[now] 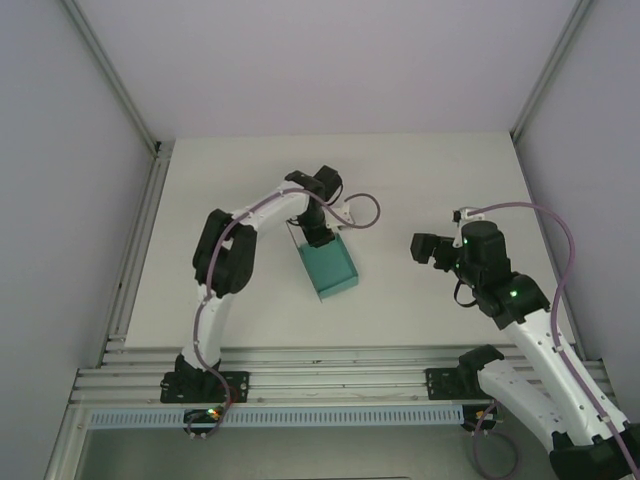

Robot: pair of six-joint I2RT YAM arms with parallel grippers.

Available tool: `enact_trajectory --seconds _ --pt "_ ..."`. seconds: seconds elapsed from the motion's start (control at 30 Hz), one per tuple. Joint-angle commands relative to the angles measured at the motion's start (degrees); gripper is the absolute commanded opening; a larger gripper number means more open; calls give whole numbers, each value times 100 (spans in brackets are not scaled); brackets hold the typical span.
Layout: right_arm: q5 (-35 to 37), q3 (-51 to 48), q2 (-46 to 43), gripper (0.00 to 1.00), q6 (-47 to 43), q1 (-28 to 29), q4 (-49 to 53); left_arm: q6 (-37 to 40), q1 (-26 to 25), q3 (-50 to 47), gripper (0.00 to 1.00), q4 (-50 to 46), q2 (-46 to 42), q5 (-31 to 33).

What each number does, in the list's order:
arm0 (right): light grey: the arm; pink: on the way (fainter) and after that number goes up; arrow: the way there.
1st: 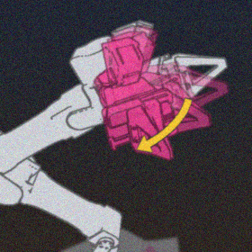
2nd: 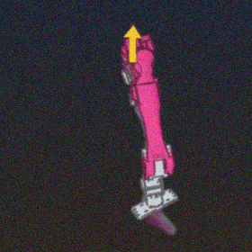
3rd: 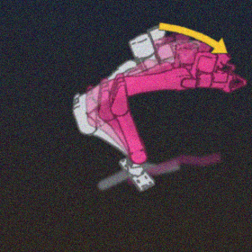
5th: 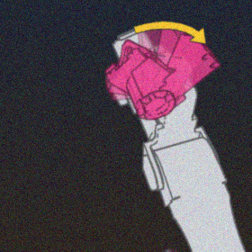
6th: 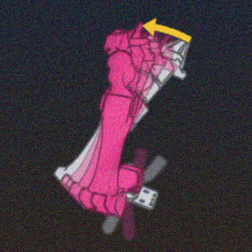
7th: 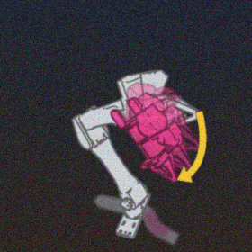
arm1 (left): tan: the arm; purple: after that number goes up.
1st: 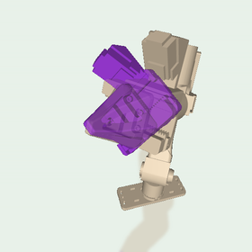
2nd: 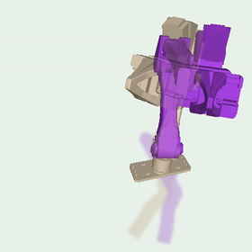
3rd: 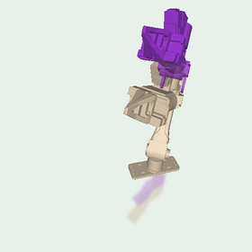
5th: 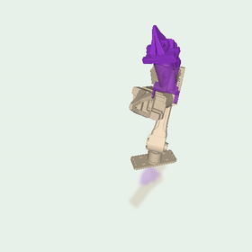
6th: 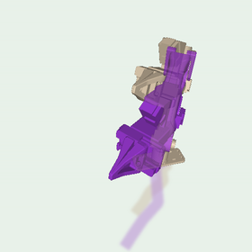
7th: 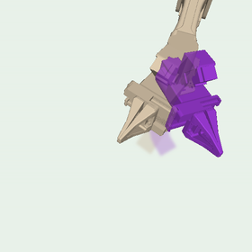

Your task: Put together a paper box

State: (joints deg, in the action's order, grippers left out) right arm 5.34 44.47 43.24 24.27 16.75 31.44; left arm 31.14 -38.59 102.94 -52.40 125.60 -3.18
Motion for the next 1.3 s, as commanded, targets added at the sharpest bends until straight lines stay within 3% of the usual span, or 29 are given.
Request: enact_trajectory --seconds 0.0,0.1,0.2,0.37,0.53,0.93,1.07,1.13,1.27 --pt "-860 -140 320 100 572 26 -428 -819 -30 -379 0 1365 -844 1229" --pt "-1322 -58 864 100 981 381 -1234 -1563 -154 -430 0 1851 -1381 2056" --pt "-773 376 1464 100 937 1018 -1711 -2121 -316 -295 0 1876 -1710 2671" --pt "-235 1002 2499 90 1251 1199 -1963 -2501 -616 -136 0 1920 -2023 3462" --pt "-29 1380 3027 77 1292 1255 -2585 -3080 -649 -39 0 1875 -2272 3474" --pt "1097 2336 4320 38 1439 1348 -2278 -3668 -673 -96 0 2000 -2571 3358" --pt "1621 2538 4474 13 1352 1353 -2152 -3665 -668 -243 0 2087 -2664 3531" --pt "2055 2636 4534 4 1256 1357 -1992 -3583 -672 -267 0 2139 -2625 3824" --pt "2660 2877 4466 0 1006 1409 -1421 -3080 -502 -149 0 2174 -2097 5629"
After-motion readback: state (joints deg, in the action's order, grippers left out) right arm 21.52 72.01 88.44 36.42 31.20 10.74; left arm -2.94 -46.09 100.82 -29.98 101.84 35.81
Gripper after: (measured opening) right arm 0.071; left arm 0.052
